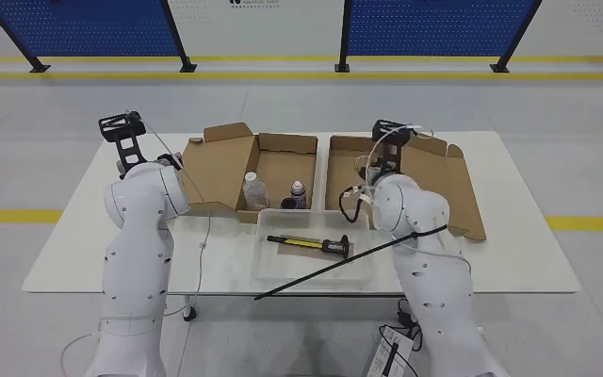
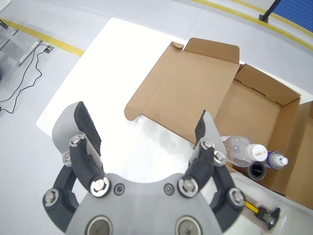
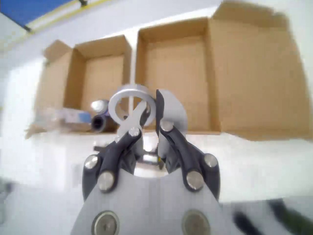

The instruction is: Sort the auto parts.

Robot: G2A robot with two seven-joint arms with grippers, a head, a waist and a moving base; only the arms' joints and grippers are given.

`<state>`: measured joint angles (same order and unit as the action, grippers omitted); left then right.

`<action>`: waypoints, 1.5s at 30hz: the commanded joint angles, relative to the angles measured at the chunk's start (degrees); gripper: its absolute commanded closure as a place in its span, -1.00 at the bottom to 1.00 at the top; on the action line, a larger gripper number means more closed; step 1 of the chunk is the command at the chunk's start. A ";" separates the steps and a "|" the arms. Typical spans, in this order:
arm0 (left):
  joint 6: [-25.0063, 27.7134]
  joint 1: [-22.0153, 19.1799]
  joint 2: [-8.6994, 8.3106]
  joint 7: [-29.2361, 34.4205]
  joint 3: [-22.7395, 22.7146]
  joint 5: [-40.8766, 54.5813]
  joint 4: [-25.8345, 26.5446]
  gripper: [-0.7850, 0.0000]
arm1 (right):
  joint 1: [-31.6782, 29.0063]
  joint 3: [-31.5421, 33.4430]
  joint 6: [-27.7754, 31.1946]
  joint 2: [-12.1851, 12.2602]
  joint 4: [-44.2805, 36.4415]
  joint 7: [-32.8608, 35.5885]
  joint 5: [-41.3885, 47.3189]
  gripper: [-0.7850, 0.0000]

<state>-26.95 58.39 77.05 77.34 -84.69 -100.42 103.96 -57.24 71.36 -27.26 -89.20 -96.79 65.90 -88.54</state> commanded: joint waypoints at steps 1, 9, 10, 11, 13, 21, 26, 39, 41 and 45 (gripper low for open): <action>0.00 0.00 0.00 0.00 0.00 0.00 0.00 -1.00 | 1.99 0.22 0.58 0.03 3.35 1.01 -2.70 1.00; 0.00 0.00 0.00 0.00 0.00 0.00 0.00 -1.00 | 8.83 -1.28 4.63 -0.29 19.26 2.23 -9.00 1.00; 0.00 0.00 0.00 0.00 0.00 0.00 0.00 -1.00 | 9.44 -1.37 4.93 -0.41 21.19 2.08 -8.62 1.00; 0.00 0.00 0.00 0.00 0.00 0.00 0.00 -1.00 | 10.00 -1.63 5.40 -0.50 23.29 2.02 -8.75 1.00; 0.00 0.00 0.00 0.00 0.00 0.00 0.00 -1.00 | 11.04 -2.02 5.74 -0.74 26.94 2.35 -8.55 1.00; 0.00 0.00 0.00 0.00 0.00 0.00 0.00 -1.00 | 13.55 -2.70 6.56 -1.44 36.66 4.63 -8.11 1.00; 0.00 0.00 0.00 0.00 0.00 0.00 0.00 -1.00 | 14.18 -2.49 7.18 -1.61 38.71 7.45 -8.39 1.00; 0.00 0.00 0.00 0.00 0.00 0.00 0.00 -1.00 | 13.99 -2.36 8.46 -2.00 41.29 10.81 -9.49 1.00; 0.00 0.00 0.00 0.00 0.00 0.00 0.00 -1.00 | 14.10 -2.21 8.58 -2.05 41.88 10.52 -9.43 1.00; 0.00 0.00 0.00 0.00 0.00 0.00 0.00 -1.00 | 14.24 -1.97 8.39 -2.16 42.85 10.26 -9.37 1.00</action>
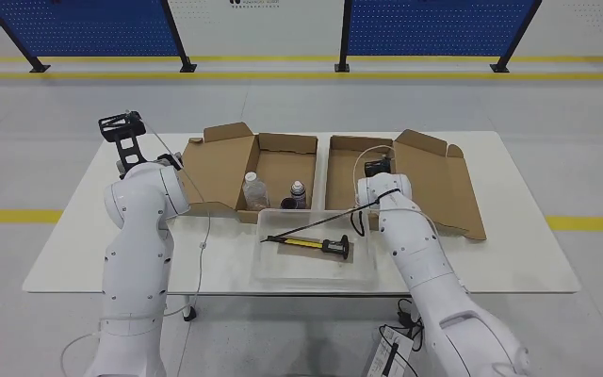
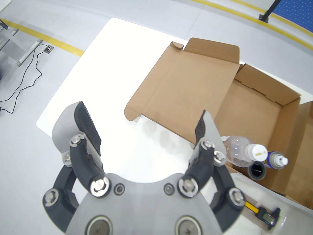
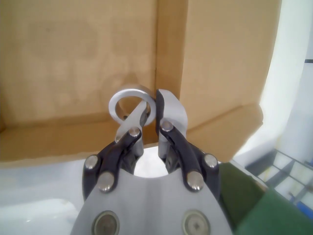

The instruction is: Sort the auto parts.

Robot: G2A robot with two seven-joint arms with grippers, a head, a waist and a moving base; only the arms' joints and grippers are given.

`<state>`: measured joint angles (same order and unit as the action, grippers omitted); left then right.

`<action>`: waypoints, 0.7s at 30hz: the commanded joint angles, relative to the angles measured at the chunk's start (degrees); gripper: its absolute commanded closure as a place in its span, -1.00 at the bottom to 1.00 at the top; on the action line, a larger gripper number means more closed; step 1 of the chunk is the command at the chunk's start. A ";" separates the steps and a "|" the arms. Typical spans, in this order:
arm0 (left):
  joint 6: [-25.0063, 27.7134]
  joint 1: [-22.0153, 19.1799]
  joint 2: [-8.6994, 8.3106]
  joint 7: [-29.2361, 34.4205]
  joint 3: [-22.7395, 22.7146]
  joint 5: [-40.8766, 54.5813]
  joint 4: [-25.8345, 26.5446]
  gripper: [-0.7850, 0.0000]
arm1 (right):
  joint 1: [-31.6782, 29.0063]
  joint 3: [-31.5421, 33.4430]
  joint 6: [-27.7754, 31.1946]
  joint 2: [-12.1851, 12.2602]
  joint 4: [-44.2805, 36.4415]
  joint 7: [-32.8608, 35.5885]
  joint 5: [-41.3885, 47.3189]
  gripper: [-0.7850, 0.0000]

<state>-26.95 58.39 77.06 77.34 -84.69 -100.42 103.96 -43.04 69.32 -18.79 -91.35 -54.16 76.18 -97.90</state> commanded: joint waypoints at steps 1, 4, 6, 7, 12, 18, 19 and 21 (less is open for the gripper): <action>0.00 0.00 0.00 0.00 0.00 0.00 0.00 -1.00 | 0.12 0.13 -0.11 -0.04 0.47 -0.14 0.00 1.00; 0.00 0.00 0.00 0.00 0.00 0.00 0.00 -1.00 | 0.30 0.25 0.04 -0.15 1.18 -0.40 0.18 1.00; 0.00 0.00 0.00 0.00 0.00 0.00 0.00 -1.00 | 0.42 0.30 0.04 -0.25 1.69 -0.55 0.32 1.00; 0.00 0.00 0.00 0.00 0.00 0.00 0.00 -1.00 | 0.47 0.28 0.12 -0.27 1.83 -0.61 0.29 0.96; 0.00 0.00 0.00 0.00 0.00 0.00 0.00 -1.00 | 0.82 0.45 0.32 -0.45 2.51 -0.92 0.50 0.89; 0.00 0.00 0.00 0.00 0.00 0.00 0.00 -1.00 | 0.96 0.63 0.53 -0.59 2.77 -1.04 0.43 0.82; 0.00 0.00 0.00 0.00 0.00 0.00 0.00 -1.00 | 0.95 0.67 0.53 -0.60 2.75 -1.08 0.46 0.82; 0.00 0.00 0.00 0.00 0.00 0.00 0.00 -1.00 | 0.78 0.69 0.44 -0.66 2.44 -1.08 0.39 0.78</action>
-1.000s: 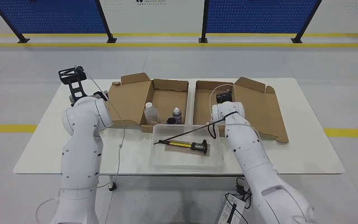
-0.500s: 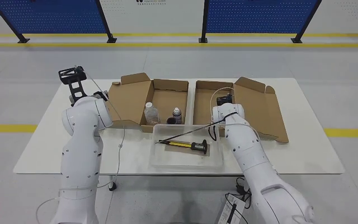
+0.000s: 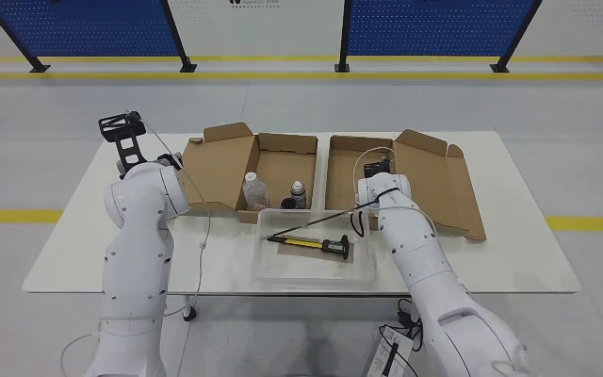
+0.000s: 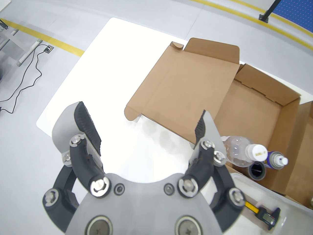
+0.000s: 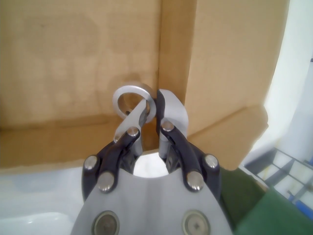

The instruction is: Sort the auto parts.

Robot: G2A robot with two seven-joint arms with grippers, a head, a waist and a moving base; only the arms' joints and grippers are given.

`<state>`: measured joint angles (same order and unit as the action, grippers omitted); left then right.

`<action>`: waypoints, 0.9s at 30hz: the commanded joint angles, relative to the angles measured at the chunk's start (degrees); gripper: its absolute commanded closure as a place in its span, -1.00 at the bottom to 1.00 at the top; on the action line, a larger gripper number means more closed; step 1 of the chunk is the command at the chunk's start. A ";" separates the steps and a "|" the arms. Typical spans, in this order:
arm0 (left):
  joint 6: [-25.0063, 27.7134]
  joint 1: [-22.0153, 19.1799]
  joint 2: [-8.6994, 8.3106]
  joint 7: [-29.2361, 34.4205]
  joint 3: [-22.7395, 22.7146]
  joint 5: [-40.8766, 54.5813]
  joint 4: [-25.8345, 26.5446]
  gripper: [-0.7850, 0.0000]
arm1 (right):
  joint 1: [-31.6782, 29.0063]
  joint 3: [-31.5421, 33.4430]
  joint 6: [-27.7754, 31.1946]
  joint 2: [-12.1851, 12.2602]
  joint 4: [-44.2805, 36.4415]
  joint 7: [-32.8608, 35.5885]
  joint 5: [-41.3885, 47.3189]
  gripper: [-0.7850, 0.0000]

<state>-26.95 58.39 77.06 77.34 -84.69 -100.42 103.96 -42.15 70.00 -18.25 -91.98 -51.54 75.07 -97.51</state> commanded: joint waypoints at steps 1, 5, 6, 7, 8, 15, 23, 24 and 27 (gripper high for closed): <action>0.00 0.00 0.00 0.00 0.00 0.00 0.00 -1.00 | -0.17 0.04 -0.17 -0.04 -0.26 0.05 -0.05 0.76; 0.00 0.00 0.00 0.00 0.00 0.00 0.00 -1.00 | -0.49 0.20 -0.22 -0.13 -1.09 -0.11 0.08 0.69; 0.00 0.00 0.00 0.00 0.00 0.00 0.00 -1.00 | -0.69 0.35 -0.61 -0.14 -1.50 -0.40 0.12 0.73; 0.00 0.00 0.00 0.00 0.00 0.00 0.00 -1.00 | -0.84 0.44 -0.73 -0.13 -1.96 -0.39 0.04 0.76; 0.00 0.00 0.00 0.00 0.00 0.00 0.00 -1.00 | -1.01 0.58 -0.77 -0.13 -2.49 -0.33 0.05 0.77; 0.00 0.00 0.00 0.00 0.00 0.00 0.00 -1.00 | -3.09 1.15 -0.92 -0.04 -12.64 1.55 -1.00 0.80; 0.00 0.00 0.00 0.00 0.00 0.00 0.00 -1.00 | -10.07 -2.30 5.84 -0.04 -37.37 8.24 -3.97 0.44; 0.00 0.00 0.00 0.00 0.00 0.00 0.00 -1.00 | -10.96 -2.96 7.04 -0.08 -39.83 9.01 -3.68 0.40; 0.00 0.00 0.00 0.00 0.00 0.00 0.00 -1.00 | -13.44 -4.92 11.17 -0.19 -45.17 10.61 -1.88 0.33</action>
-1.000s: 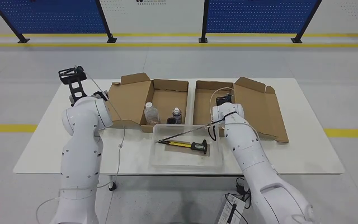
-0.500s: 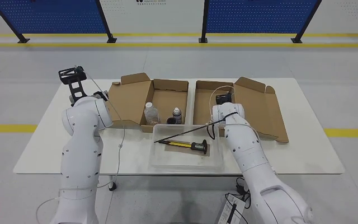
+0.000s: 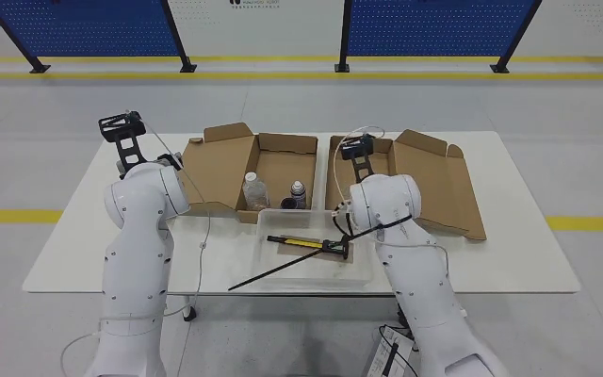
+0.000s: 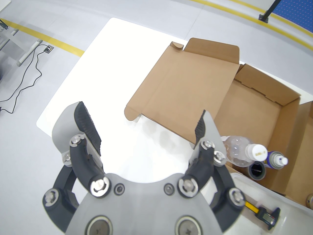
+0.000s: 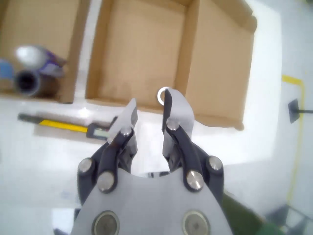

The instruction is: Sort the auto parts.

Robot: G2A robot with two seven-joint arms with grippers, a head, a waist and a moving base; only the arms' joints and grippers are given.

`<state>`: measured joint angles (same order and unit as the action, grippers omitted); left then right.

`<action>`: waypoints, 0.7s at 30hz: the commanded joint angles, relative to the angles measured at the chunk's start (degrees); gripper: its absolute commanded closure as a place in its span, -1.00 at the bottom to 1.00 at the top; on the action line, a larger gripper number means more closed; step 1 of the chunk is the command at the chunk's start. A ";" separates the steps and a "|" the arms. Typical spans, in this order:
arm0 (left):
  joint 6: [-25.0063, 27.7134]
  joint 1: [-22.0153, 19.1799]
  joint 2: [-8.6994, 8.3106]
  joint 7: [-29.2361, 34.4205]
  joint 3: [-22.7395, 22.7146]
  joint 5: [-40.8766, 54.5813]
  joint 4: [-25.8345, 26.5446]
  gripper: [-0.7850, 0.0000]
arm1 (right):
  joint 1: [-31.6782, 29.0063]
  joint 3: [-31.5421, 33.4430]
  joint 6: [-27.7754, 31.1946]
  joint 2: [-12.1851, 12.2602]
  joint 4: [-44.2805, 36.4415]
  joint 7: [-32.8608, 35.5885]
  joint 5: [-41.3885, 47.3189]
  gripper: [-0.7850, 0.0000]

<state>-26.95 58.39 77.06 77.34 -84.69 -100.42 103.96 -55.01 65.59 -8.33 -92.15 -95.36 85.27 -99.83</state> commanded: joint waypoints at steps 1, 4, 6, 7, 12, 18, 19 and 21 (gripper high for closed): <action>0.00 0.00 0.00 0.00 0.00 0.00 0.00 -1.00 | -1.33 -1.23 2.65 -0.05 -2.61 0.91 1.19 0.33; 0.00 0.00 0.00 0.00 0.00 0.00 0.00 -1.00 | -3.38 -3.05 7.07 -0.09 -4.96 2.74 3.62 0.27; 0.00 0.00 0.00 0.00 0.00 0.00 0.00 -1.00 | -4.83 -3.82 9.90 -0.03 -5.27 2.74 4.96 0.26; 0.00 0.00 0.00 0.00 0.00 0.00 0.00 -1.00 | -5.48 -3.91 10.60 0.01 -5.61 2.74 5.42 0.27; 0.00 0.00 0.00 0.00 0.00 0.00 0.00 -1.00 | -8.41 -4.49 13.30 0.15 -4.03 2.74 7.21 0.21; 0.00 0.00 0.00 0.00 0.00 0.00 0.00 -1.00 | -8.93 -5.11 15.04 0.22 0.59 2.74 7.49 0.08; 0.00 0.00 0.00 0.00 0.00 0.00 0.00 -1.00 | -8.84 -5.16 15.03 0.20 1.10 2.74 7.51 0.07; 0.00 0.00 0.00 0.00 0.00 0.00 0.00 -1.00 | -8.46 -5.21 14.98 0.11 2.64 2.74 8.48 0.05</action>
<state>-26.95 58.39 77.06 77.34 -84.69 -100.42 103.96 -63.64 60.38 6.70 -92.01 -93.39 88.00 -91.75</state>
